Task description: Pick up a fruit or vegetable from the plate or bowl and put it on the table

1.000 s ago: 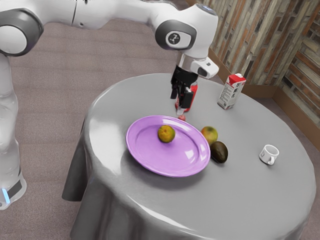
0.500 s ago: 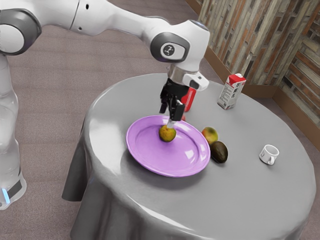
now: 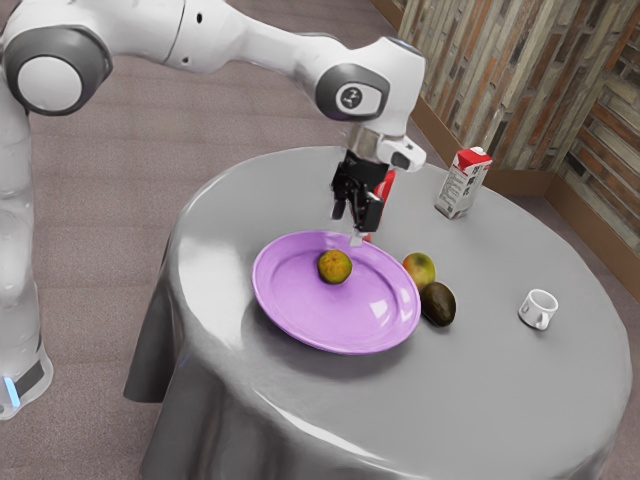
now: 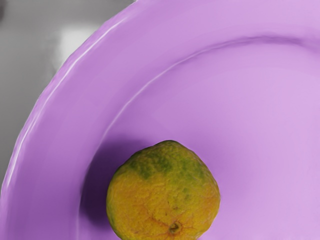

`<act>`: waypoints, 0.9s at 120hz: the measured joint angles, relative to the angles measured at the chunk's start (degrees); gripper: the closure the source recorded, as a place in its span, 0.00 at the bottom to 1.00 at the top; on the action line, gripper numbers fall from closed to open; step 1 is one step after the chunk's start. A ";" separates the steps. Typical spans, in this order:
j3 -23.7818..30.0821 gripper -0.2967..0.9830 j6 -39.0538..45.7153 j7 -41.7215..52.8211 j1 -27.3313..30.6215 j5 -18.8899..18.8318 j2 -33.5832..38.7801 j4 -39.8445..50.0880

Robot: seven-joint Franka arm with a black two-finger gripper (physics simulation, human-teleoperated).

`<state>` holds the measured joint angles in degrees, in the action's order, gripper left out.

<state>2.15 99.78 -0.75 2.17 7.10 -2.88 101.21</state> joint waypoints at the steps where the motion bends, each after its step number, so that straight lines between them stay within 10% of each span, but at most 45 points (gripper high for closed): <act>1: 0.11 0.23 0.01 0.04 -0.13 -0.07 -0.06 -0.17; 108: -0.56 0.23 0.17 2.39 -1.01 -0.03 -1.95 0.24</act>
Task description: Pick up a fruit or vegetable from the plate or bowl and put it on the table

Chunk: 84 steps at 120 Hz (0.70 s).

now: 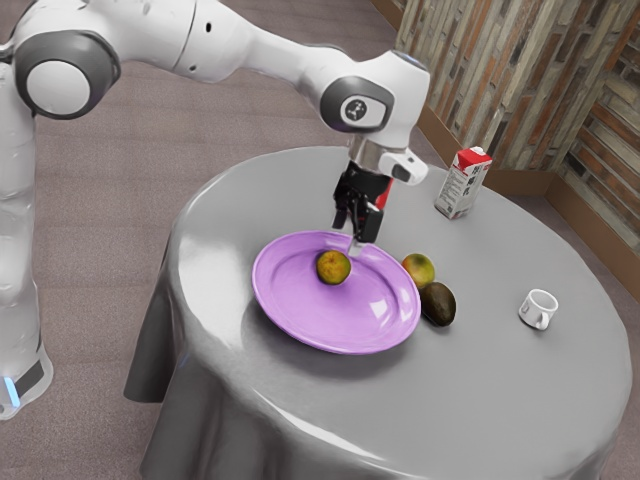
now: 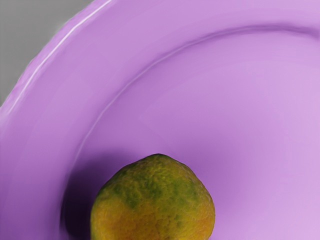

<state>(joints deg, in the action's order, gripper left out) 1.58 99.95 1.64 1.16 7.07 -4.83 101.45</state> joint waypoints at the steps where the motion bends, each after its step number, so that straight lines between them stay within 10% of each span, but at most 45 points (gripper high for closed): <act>1: 0.00 0.23 0.00 0.01 -0.01 0.03 -0.01 0.04; 84: -0.71 0.23 0.46 0.56 -0.15 1.72 -0.13 3.37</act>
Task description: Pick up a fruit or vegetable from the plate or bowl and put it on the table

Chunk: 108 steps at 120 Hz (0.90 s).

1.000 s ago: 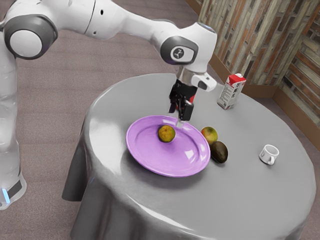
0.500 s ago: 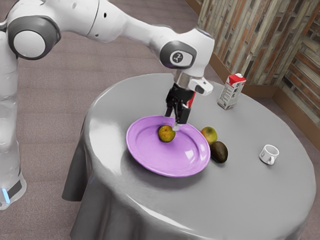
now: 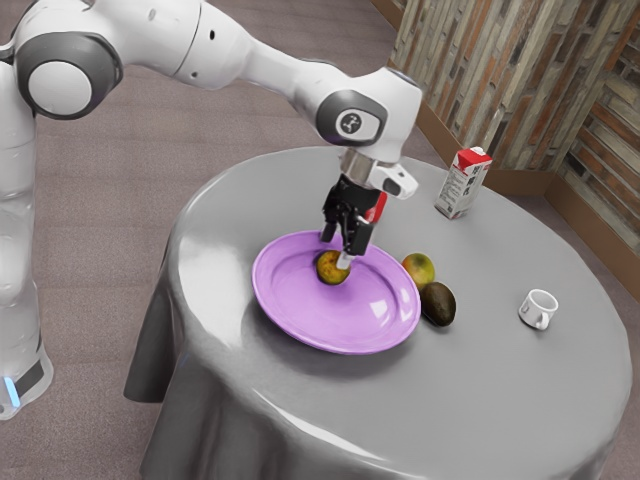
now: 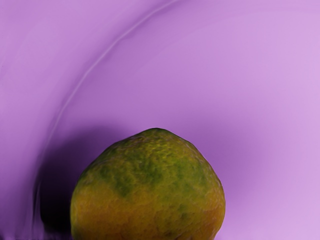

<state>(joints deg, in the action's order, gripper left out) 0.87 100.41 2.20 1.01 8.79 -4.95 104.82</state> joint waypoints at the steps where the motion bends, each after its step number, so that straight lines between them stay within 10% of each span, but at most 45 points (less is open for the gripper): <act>1: -0.01 0.23 0.01 0.00 0.03 0.01 0.00 0.02; 108: -0.07 0.24 1.78 0.16 -0.23 1.61 -1.30 1.79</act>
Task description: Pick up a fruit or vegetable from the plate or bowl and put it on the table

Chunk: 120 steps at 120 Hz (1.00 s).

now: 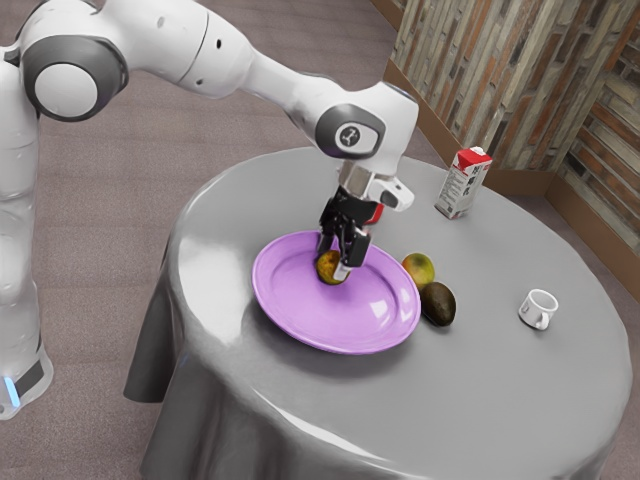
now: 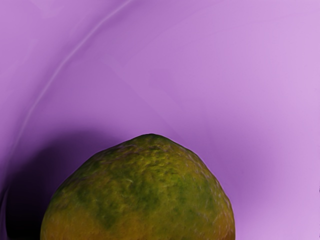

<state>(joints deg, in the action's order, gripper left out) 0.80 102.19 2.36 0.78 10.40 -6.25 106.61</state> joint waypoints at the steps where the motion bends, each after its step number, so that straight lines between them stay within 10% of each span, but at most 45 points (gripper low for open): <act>1: 0.00 0.24 0.01 0.00 0.00 0.02 -0.02 0.00; 74: 0.03 0.27 1.13 -0.26 -0.14 0.71 -0.71 0.67; 91: 0.01 0.45 1.56 -0.56 0.14 0.81 -0.71 0.73; 120: 0.02 0.48 1.87 -1.47 0.21 0.57 -0.68 0.72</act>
<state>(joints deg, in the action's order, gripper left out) 0.82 104.06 0.89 0.99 10.97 -6.94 107.33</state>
